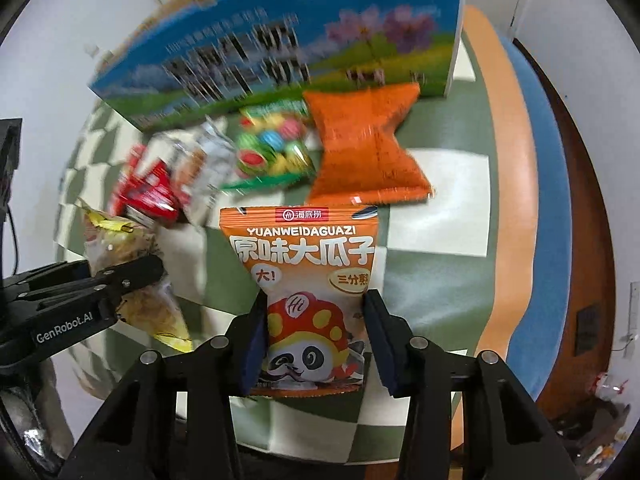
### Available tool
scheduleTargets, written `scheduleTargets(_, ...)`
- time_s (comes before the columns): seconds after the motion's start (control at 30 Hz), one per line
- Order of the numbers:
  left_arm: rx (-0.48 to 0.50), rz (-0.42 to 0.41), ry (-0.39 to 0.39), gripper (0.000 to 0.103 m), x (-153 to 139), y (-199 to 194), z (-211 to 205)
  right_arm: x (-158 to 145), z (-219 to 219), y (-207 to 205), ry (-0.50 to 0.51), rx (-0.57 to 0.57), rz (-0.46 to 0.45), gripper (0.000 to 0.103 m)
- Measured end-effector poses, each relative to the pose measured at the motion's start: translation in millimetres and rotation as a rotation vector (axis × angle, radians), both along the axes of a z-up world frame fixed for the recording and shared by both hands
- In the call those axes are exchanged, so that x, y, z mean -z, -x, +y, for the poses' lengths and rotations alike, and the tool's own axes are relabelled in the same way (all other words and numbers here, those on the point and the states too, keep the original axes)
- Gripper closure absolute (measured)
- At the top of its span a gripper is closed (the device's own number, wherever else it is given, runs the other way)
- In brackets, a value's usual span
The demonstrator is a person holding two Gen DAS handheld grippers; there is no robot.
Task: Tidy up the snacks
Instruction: 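Lower both packets into the box and open both grippers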
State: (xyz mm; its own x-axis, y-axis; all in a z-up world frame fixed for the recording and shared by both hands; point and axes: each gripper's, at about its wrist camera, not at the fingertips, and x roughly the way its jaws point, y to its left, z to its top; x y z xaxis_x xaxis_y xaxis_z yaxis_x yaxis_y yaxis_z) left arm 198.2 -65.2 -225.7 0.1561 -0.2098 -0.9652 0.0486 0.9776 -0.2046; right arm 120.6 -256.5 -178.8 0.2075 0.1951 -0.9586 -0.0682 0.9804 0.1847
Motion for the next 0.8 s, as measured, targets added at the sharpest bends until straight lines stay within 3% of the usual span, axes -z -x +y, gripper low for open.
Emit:
scheduleTargets(0.27, -0.017, -0.119, 0.141, 0.064, -91, -48, 26, -85, 3, -32, -0.095, 0.021, -0.127, 0.055)
scheduleTargets(0.43, -0.029, -0.185, 0.112, 0.064, -135, -104, 46, -125, 14, -89, -0.076, 0.026, -0.237, 0.055)
scheduleTargets(0.6, -0.044, -0.173, 0.026, 0.064, -127, -188, 55, -134, 44, -164, -0.016, 0.018, -0.305, 0.055)
scheduleTargets(0.8, -0.058, -0.097, -0.097, 0.064, -87, -270, 66, -117, 44, -247, 0.076, 0.021, -0.261, 0.055)
